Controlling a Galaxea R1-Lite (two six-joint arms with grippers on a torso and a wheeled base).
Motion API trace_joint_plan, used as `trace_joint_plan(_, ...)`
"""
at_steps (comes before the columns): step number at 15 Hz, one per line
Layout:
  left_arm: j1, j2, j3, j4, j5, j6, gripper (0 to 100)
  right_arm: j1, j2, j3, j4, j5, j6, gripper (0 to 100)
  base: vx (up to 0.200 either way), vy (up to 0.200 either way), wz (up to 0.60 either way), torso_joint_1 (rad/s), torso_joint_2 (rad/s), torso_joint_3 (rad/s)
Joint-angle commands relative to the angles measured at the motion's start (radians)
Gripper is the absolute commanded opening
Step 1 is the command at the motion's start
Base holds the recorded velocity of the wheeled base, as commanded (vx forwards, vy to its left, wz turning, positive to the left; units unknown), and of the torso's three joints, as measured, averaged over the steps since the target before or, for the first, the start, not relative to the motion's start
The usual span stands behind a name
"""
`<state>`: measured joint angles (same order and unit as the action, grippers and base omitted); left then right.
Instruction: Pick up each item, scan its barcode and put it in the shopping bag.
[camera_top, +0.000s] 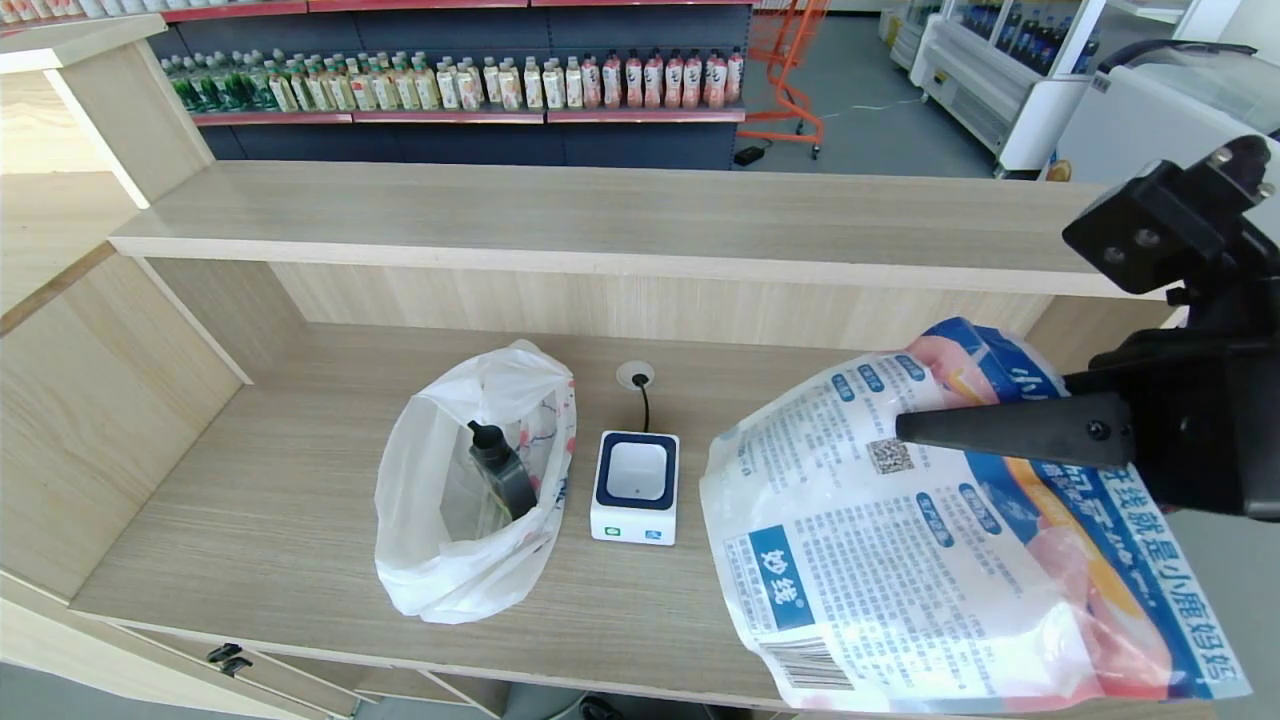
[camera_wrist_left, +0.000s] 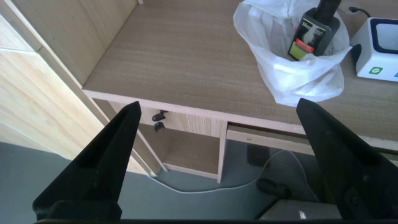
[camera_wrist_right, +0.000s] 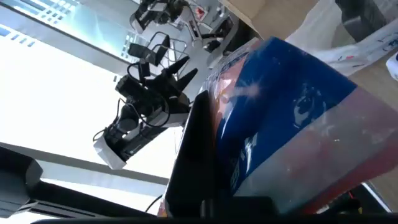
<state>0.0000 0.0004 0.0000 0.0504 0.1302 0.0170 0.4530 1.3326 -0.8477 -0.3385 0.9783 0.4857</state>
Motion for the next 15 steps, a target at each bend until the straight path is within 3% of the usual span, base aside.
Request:
trace_joint_plan(1,0.0,0.0,0.0,0.0,0.0,0.0,100,0.001,0.002,-0.01,0.001,0.0,0.022,0,0.0,0.0,0.0,0.0,0.0,0.0)
trace_joint_plan(15,0.0,0.0,0.0,0.0,0.0,0.0,100,-0.053,-0.039,0.012,0.001,-0.007,0.082,0,0.0,0.0,0.0,0.0,0.0,0.0)
